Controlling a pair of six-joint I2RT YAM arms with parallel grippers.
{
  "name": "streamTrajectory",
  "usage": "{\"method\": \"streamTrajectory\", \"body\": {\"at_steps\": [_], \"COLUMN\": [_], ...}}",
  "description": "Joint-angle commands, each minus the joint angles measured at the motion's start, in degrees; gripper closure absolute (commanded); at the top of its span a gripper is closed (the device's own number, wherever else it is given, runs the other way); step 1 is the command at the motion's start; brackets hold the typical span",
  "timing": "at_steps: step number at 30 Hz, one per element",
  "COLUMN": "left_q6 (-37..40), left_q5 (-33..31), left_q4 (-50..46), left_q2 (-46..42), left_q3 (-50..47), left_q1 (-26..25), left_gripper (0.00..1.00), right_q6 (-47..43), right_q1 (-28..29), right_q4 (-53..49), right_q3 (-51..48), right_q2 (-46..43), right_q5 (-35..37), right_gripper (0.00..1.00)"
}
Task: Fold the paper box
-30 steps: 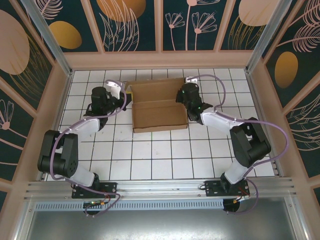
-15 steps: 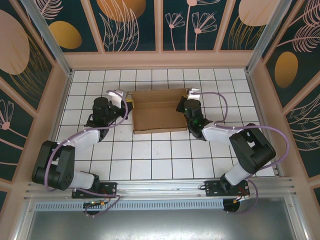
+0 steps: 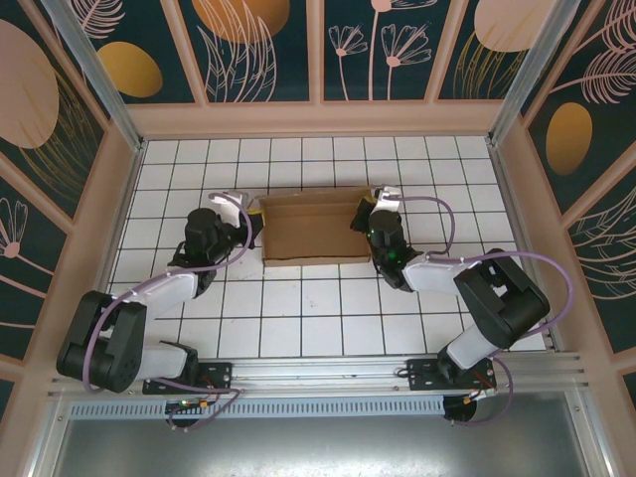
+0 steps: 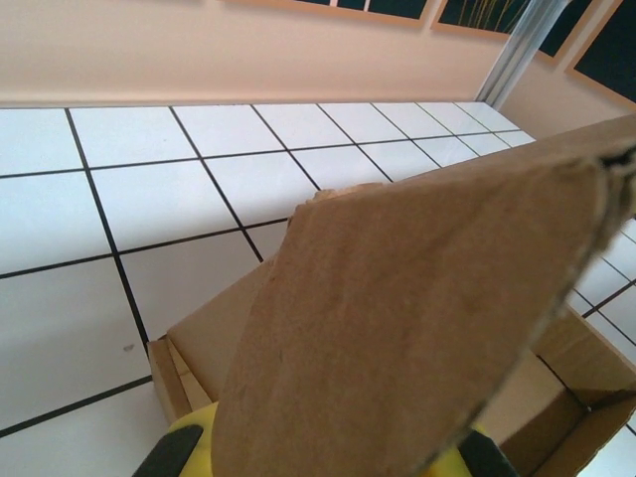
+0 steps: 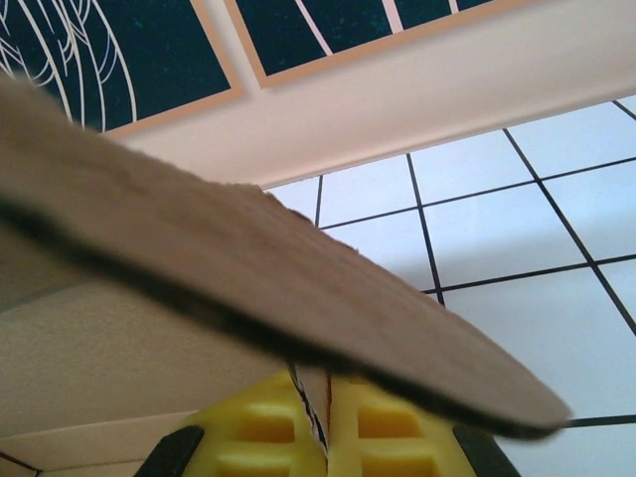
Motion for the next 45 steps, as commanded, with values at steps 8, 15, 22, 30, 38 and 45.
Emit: {"method": "streamTrajectory", "body": {"at_steps": [8,15,22,30,38,45], "left_q6": [-3.8,-4.0,-3.7,-4.5,-4.4,-1.9], "left_q5": [-1.0,-3.1,-4.5,-5.9,-5.9,-8.7], "left_q4": [-5.2,-6.5,-7.2,-5.8,-5.3,-8.3], "left_q2": [-1.8,-4.2,-4.9,-4.3,-2.7,1.7], "left_q3": [-5.4,-6.7,-6.9,-7.9,-7.3,-4.7], "left_q1": [-1.2,-1.6,-2.0,-2.5,-3.0,-6.7], "left_gripper": [1.0,1.0,1.0,1.0,1.0,0.96], "right_q6": [4.9,3.3,0.0,-2.3,-4.3,-4.7], "right_q1": [4.5,5.0,5.1,5.1,5.0,3.8], "right_q4": [-4.5,-2.7,0.2,-3.1,-4.9,-22.5], "right_q3": [-7.3,-11.0,-16.6,-22.1,-28.2,-16.6], "right_q2": [1.0,-3.4,-12.1,-25.6,-47.4,-53.4], "right_q5": [-3.8,-5.7,-8.6,-11.0,-12.9,-10.3], "right_gripper": [1.0,0.68,0.54,0.48,0.54,0.62]}}
